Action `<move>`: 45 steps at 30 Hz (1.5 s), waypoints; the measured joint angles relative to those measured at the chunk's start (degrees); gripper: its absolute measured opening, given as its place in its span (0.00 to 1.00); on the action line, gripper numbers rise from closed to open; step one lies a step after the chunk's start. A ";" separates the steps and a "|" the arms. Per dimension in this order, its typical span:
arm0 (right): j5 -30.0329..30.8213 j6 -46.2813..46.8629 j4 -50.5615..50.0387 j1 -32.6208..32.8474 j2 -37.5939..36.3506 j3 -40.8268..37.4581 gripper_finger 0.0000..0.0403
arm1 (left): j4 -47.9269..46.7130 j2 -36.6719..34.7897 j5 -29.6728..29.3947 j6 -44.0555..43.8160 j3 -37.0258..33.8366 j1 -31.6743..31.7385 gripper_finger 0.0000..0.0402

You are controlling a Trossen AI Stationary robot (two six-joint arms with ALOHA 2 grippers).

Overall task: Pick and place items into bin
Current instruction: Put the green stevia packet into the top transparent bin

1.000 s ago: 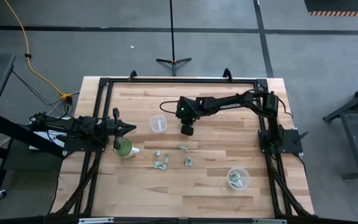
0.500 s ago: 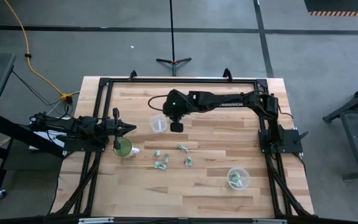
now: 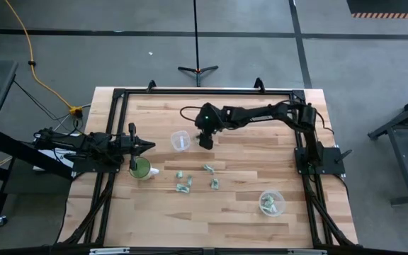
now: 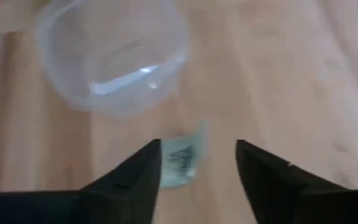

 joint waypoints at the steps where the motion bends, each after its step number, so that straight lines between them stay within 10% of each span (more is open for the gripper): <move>1: -1.88 -0.88 1.86 -0.02 0.01 -1.21 0.54 | 0.01 0.02 0.00 0.00 0.00 0.00 0.13; 16: 1.25 1.01 15.15 0.43 2.43 -8.48 0.55 | 0.03 0.02 0.00 0.00 0.00 0.00 0.13; 31: 1.20 2.53 16.11 0.43 3.22 -8.44 0.03 | 0.03 0.02 0.00 0.00 0.00 0.00 0.13; 45: 5.21 -4.26 11.98 4.11 -6.93 -8.35 0.01 | 0.10 0.02 0.00 0.00 0.00 0.00 0.13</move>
